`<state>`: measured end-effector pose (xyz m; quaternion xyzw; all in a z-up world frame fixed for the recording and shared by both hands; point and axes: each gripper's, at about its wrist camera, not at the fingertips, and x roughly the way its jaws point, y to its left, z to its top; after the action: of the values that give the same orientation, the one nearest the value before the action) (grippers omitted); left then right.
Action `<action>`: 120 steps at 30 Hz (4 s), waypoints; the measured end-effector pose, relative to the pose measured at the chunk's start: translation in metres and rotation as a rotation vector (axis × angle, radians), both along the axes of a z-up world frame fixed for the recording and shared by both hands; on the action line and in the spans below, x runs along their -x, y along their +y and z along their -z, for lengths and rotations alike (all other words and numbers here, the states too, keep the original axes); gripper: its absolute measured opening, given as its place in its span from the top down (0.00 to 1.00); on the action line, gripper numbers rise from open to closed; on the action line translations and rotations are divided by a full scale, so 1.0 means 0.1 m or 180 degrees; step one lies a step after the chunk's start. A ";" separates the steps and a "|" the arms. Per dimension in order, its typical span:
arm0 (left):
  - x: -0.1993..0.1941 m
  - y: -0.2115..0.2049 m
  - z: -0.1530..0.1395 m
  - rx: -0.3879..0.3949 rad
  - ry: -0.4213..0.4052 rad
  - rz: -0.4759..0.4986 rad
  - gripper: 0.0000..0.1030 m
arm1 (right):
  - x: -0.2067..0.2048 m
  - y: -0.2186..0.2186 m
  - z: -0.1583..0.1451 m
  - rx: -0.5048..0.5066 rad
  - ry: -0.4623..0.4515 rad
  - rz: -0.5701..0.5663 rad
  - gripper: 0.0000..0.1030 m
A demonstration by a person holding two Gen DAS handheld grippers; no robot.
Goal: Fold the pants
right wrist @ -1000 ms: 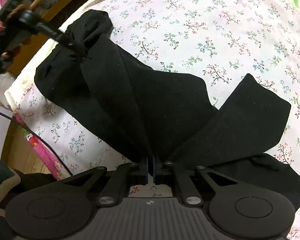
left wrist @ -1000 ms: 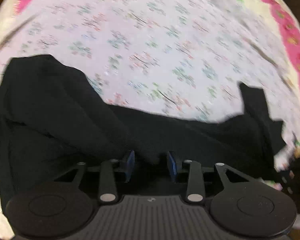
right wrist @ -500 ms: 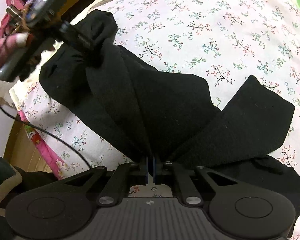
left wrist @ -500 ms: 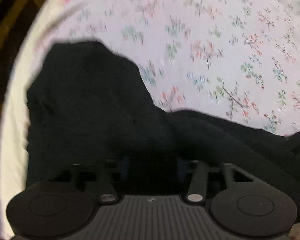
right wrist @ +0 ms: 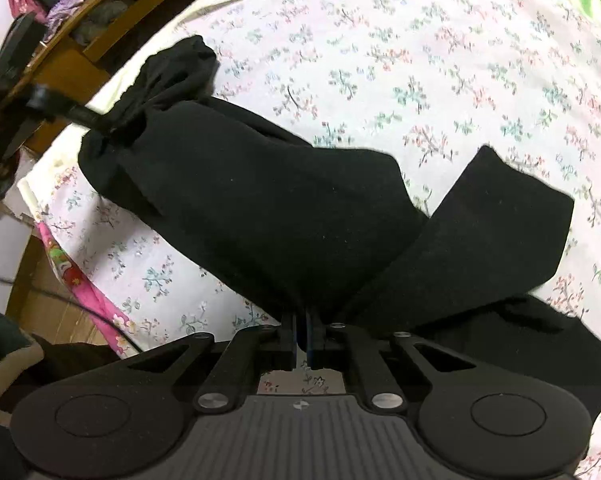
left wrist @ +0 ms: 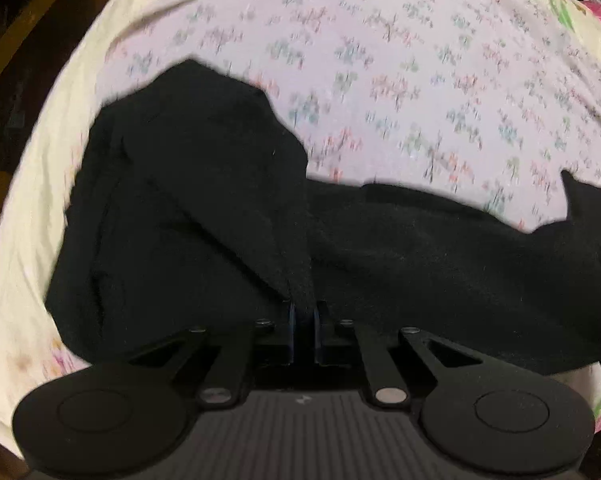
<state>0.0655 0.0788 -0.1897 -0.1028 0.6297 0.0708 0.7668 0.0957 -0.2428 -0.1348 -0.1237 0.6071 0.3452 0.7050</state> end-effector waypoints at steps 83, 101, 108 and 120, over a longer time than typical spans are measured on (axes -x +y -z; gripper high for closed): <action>-0.38 -1.29 0.18 0.0112 0.0024 0.1399 0.62 | 0.20 -2.73 0.49 -0.1620 -0.0377 0.4853 1.00; -0.35 -1.47 0.33 0.0292 0.0070 0.1632 0.62 | 0.46 -2.80 0.89 -0.0956 -0.0238 0.5038 0.76; -0.36 -1.48 0.33 0.0314 0.0096 0.1666 0.61 | 0.26 -2.55 0.80 -0.0440 -0.0430 0.4554 1.00; -0.56 -1.60 0.23 0.0422 -0.0049 0.1746 0.60 | 0.21 -2.95 0.66 -0.0787 -0.0429 0.4853 1.00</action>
<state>0.1217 -0.0808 -0.2128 0.0211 0.6314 -0.1815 0.7536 0.0744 -0.5380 -0.2012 0.3872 0.4373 -0.1784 0.7919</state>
